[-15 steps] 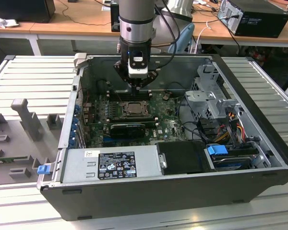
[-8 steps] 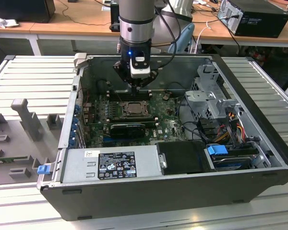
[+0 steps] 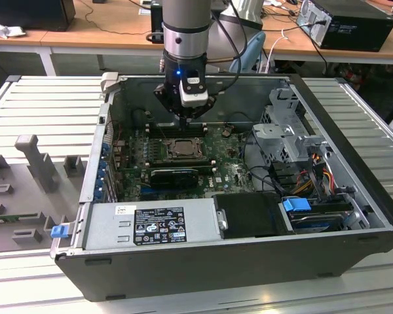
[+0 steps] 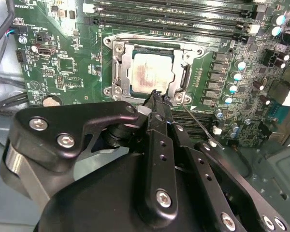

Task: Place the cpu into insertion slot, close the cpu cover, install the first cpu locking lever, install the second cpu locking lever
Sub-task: 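Install the first cpu locking lever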

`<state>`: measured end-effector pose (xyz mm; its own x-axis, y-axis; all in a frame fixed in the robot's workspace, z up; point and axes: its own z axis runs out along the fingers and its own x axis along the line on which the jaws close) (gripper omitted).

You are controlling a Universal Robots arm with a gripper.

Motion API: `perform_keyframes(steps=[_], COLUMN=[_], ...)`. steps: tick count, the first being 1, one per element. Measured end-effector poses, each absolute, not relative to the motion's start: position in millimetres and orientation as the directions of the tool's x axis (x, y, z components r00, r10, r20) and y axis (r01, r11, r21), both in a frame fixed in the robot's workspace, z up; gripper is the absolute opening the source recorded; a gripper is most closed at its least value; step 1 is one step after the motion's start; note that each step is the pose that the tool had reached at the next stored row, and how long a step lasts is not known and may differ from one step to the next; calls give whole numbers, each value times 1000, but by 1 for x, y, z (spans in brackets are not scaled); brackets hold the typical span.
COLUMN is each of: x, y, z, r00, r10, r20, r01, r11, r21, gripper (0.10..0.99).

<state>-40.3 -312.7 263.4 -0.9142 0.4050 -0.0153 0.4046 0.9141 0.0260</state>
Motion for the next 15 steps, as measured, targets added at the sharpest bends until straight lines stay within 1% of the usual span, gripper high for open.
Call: perform_keyframes(steps=[15], x=[-40], y=[-313], z=[263], r00=[-948], r10=[317], r20=[-15], r01=[317], r11=[948], r21=[26], gripper=[106])
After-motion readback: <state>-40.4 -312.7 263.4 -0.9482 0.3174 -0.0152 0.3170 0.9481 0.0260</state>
